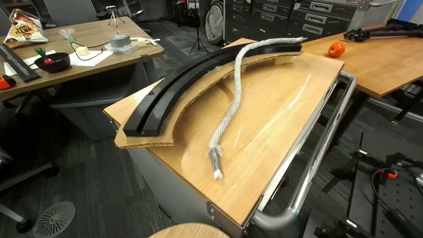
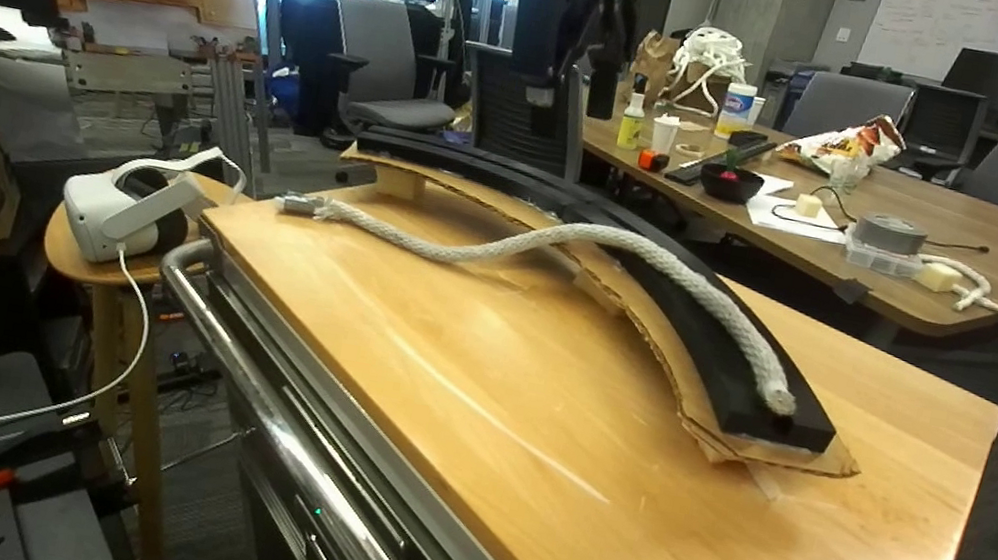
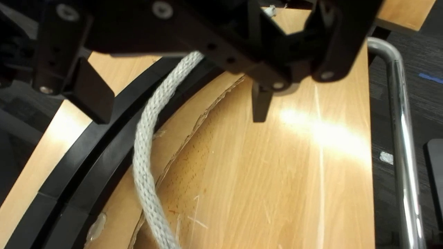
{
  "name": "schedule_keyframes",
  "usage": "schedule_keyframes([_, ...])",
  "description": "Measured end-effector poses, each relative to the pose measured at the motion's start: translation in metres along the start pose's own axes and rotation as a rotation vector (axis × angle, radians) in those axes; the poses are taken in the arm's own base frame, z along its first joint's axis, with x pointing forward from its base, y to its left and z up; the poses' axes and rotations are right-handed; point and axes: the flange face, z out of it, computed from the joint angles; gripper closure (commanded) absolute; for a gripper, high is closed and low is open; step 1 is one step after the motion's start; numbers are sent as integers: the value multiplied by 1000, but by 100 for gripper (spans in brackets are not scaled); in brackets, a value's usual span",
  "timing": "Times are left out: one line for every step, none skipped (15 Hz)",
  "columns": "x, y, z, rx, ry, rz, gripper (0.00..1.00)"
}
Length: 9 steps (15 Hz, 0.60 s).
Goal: Take the white rope off the black metallic rail
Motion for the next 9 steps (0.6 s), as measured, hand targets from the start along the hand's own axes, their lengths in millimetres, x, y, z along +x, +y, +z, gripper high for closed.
schedule_keyframes([11, 0, 6, -8, -3, 33, 0])
schedule_keyframes([24, 0, 13, -17, -10, 70, 0])
schedule_keyframes([36, 1, 20, -25, -20, 109, 0])
schedule_keyframes([47, 0, 28, -32, -31, 144, 0])
schedule_keyframes([56, -1, 37, -40, -41, 177, 0])
schedule_keyframes([63, -3, 45, -47, -47, 206, 0])
schedule_keyframes([68, -6, 53, -53, -49, 231, 0])
schedule_keyframes([71, -10, 60, -55, -48, 256, 0])
schedule_keyframes([73, -15, 66, -56, -47, 289, 0])
